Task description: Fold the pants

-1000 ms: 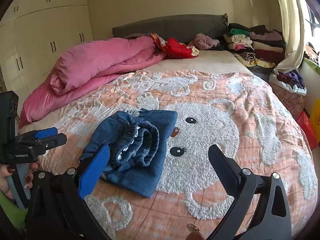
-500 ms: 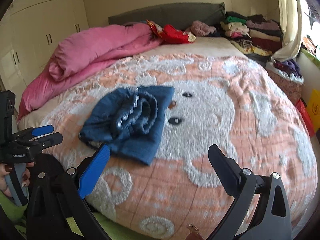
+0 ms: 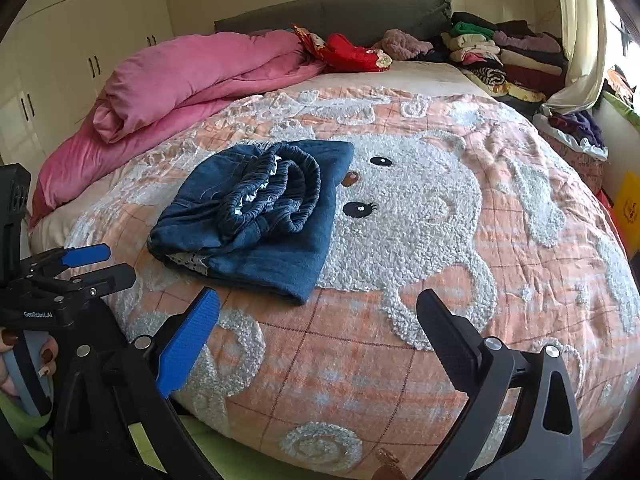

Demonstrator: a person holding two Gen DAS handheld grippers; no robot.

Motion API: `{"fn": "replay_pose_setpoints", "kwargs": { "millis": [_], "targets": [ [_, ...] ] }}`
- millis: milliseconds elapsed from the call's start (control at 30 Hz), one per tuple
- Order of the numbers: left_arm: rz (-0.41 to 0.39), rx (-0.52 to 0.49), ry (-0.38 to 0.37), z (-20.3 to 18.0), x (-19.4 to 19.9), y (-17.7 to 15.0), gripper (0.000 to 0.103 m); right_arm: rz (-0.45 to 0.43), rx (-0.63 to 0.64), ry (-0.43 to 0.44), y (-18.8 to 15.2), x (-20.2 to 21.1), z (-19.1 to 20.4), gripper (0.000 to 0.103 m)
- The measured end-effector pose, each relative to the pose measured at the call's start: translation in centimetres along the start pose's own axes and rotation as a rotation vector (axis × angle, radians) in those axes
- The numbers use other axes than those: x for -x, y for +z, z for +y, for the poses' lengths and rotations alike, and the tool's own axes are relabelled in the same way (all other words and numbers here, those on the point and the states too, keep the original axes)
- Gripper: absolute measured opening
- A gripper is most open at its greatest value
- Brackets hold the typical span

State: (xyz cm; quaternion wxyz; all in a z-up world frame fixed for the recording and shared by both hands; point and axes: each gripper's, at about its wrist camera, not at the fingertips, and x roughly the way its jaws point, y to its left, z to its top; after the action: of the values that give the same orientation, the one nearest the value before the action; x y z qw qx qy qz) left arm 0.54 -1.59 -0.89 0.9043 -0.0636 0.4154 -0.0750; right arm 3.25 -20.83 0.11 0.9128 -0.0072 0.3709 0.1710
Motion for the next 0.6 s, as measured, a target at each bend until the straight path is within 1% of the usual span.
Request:
{"fn": "replay_pose_setpoints", "kwargs": {
  "millis": [600],
  "targets": [
    [-0.014,0.016,0.006,0.24,0.61,0.24,0.093,-0.008,0.001,-0.002,0.35,0.32,0.08,0.098]
  ]
}}
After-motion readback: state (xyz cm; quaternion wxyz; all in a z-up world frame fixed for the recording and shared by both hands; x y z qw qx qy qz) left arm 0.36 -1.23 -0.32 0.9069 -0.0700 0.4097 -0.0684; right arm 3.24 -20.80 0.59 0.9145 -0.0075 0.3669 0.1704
